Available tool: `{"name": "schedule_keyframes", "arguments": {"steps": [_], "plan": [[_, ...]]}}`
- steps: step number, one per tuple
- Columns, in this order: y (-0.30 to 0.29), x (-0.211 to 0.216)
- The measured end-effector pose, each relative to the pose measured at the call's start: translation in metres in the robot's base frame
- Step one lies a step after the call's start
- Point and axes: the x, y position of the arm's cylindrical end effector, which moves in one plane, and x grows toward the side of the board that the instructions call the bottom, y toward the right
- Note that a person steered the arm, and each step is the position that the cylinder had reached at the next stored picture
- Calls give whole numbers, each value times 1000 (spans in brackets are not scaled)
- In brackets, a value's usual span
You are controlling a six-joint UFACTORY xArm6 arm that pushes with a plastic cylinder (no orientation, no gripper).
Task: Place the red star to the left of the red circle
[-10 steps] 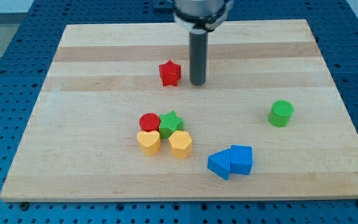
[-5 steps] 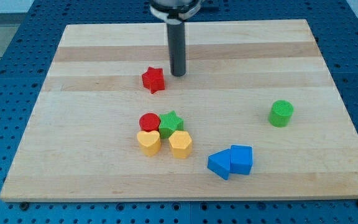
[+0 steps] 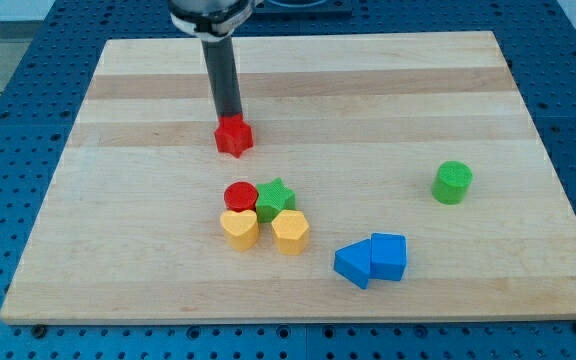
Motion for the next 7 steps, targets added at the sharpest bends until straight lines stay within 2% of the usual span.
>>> {"name": "schedule_keyframes", "arguments": {"steps": [1, 3, 4, 5, 6, 7], "plan": [[-7, 24], [77, 12], [72, 30], [44, 54], [6, 56], [0, 46]]}}
